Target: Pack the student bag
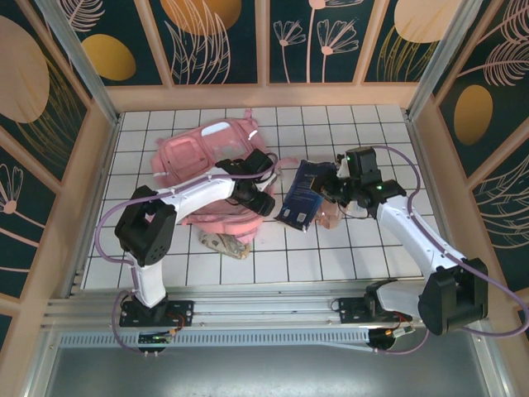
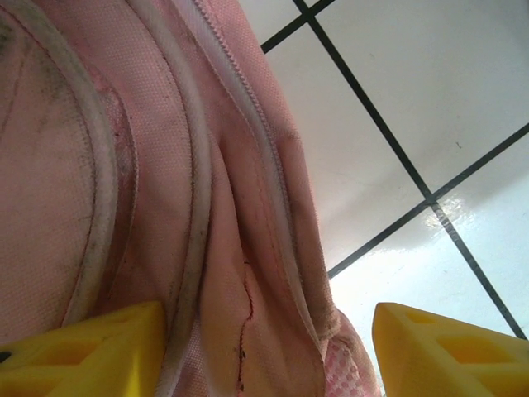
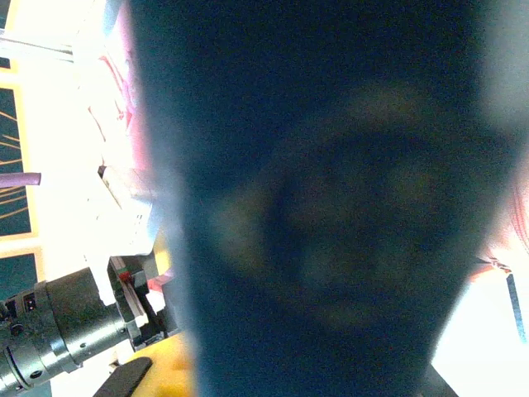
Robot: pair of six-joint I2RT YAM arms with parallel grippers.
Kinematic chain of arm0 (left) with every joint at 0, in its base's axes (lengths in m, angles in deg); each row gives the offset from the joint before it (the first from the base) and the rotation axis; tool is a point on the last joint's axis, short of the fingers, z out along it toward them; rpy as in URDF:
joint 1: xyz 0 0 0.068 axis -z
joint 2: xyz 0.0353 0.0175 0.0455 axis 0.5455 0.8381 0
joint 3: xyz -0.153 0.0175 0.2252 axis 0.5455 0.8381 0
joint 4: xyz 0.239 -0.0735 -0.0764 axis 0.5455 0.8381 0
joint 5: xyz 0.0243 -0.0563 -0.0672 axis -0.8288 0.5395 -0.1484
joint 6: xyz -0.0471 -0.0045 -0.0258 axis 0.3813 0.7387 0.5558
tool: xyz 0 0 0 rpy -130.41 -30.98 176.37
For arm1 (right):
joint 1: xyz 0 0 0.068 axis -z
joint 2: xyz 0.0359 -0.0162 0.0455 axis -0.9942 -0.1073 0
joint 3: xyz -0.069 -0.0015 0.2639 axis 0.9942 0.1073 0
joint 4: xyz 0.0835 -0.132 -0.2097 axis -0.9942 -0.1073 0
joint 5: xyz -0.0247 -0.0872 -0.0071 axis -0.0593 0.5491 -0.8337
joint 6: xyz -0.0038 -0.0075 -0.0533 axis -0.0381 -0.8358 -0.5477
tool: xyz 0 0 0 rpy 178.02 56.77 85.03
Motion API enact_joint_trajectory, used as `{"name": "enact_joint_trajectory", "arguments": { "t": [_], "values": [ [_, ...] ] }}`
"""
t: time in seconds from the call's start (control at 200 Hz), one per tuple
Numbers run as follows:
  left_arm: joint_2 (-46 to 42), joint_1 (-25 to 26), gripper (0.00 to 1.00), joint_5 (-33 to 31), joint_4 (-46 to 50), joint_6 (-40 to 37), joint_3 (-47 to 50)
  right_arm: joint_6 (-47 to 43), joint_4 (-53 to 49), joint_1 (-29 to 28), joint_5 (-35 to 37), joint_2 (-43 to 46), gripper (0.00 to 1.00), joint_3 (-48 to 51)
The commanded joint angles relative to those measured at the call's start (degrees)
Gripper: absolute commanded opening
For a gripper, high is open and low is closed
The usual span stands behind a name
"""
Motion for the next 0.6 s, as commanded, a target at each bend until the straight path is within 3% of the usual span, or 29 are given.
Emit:
{"name": "enact_joint_trajectory", "arguments": {
  "t": [0.0,0.26,0.34,0.515,0.595],
  "values": [
    [1.07,0.19,0.60,-1.60,3.07,-0.42,1.19,-0.76,2.13,0.51,-0.77,2.30,0.00,0.49],
    [3.13,0.19,0.22,-1.86,3.89,-0.47,-1.42,-0.79,2.00,0.61,-0.41,3.32,0.00,0.34],
    [2.96,0.17,0.00,-1.03,5.54,-0.10,-4.03,-0.60,1.82,0.71,-0.40,4.08,0.00,0.17],
    [1.33,-0.15,0.00,-3.19,15.06,2.19,-20.65,2.46,7.68,0.55,-6.42,5.29,0.00,-0.38],
    [-0.61,-0.97,0.00,-4.04,15.61,4.47,-23.23,5.72,12.45,0.26,-10.93,4.73,0.00,-0.80]
  ]
}}
